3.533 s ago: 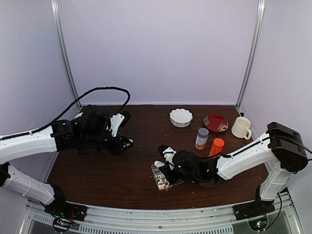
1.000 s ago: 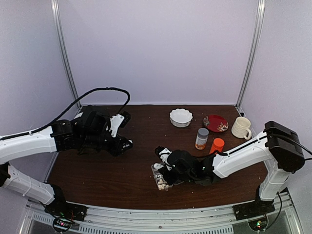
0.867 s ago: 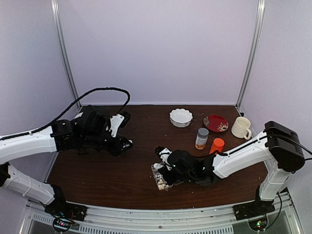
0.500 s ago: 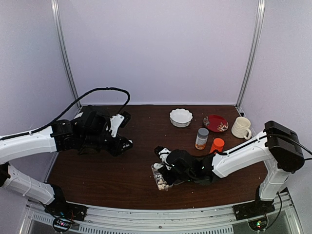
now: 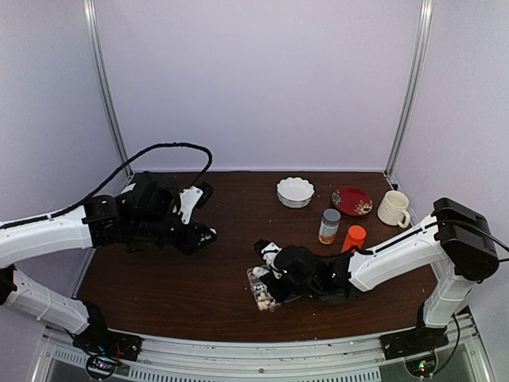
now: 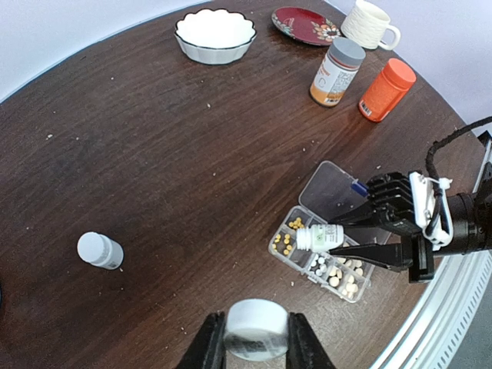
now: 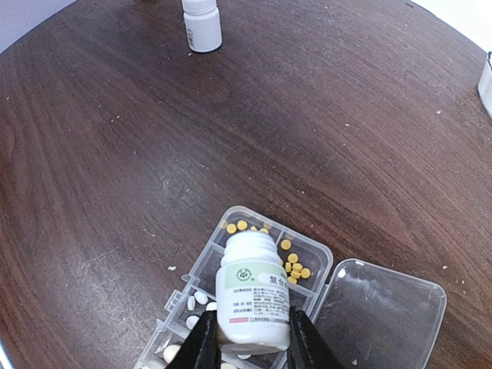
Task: Sort the pills into containers
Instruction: Pour the pill into the compartment of the pill container.
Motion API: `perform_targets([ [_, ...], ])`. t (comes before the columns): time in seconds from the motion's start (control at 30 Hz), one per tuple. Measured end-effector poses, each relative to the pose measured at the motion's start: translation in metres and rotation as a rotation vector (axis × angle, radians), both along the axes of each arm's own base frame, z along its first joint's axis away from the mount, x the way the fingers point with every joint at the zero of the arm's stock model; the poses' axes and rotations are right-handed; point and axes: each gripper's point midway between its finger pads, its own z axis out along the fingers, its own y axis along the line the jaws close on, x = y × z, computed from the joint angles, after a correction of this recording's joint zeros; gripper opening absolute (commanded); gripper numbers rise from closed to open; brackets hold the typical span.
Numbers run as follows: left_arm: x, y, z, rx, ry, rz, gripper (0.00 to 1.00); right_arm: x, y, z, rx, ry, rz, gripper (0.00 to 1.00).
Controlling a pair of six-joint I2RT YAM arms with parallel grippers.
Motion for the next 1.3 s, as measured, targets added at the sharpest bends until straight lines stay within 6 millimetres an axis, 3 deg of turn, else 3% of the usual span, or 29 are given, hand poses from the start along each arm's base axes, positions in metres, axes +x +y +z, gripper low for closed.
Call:
perform_targets([
  [0.53,0.001,-0.002,0.004,-0.005,-0.003,-0.002,0.00,0.002,0.002,0.004,0.000,-0.015,-0.002,0.00],
  [0.83,0.000,-0.002,0.004,-0.005,-0.001,-0.003,0.00,-0.003,-0.011,0.007,0.054,-0.037,-0.002,0.00],
  [1.13,-0.001,-0.002,0.003,-0.005,0.006,-0.010,0.00,-0.010,-0.026,0.044,0.215,-0.127,0.012,0.00],
  [1.3,-0.004,-0.010,0.018,-0.019,0.015,-0.030,0.00,-0.018,-0.036,0.082,0.335,-0.222,0.060,0.00],
])
